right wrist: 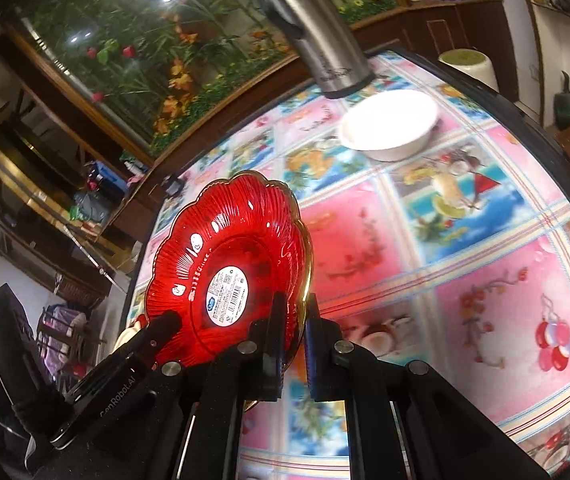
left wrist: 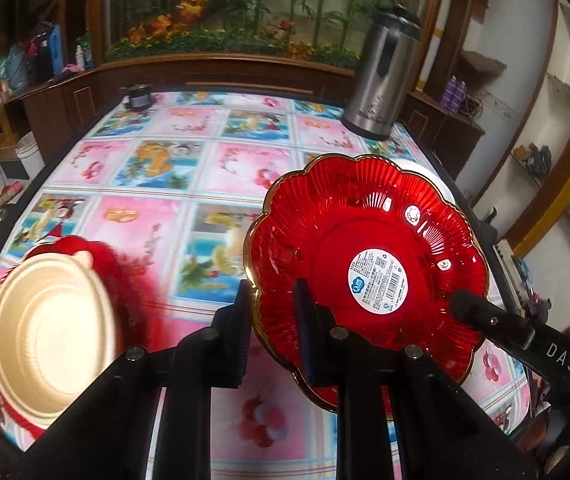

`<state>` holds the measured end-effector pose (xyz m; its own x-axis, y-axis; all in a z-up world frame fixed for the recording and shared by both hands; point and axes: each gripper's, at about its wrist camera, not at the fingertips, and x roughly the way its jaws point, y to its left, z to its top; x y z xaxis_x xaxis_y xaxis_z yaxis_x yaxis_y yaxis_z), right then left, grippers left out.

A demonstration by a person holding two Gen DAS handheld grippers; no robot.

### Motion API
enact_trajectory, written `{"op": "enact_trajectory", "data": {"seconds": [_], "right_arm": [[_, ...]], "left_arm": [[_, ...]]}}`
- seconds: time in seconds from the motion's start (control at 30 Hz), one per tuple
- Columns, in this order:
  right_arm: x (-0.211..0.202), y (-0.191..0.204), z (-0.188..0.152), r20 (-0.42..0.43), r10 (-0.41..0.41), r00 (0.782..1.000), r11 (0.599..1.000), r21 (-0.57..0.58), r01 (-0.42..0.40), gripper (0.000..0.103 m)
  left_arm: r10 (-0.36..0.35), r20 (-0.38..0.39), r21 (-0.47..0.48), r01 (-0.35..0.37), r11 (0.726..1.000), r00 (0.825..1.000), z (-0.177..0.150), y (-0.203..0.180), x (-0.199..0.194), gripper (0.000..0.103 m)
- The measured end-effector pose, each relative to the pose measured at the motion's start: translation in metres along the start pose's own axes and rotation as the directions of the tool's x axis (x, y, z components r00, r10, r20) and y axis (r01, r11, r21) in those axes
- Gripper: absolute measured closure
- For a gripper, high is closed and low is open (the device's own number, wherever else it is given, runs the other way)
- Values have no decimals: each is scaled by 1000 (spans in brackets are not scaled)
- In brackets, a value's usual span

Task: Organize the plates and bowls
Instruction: 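Lift the red dish and carry it over the stack with the beige plate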

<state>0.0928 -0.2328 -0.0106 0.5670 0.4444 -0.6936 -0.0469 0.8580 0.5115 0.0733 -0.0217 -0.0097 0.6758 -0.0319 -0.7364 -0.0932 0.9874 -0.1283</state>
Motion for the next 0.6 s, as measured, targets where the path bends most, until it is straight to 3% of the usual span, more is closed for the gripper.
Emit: {"op": "enact_trajectory", "data": {"seconds": [0.6], "right_arm": [[5,76,-21,-20,85,996,988,-131,-87,96]], "left_arm": [[51,60,-103,-45,994,997,-9,66,-42,86]]}}
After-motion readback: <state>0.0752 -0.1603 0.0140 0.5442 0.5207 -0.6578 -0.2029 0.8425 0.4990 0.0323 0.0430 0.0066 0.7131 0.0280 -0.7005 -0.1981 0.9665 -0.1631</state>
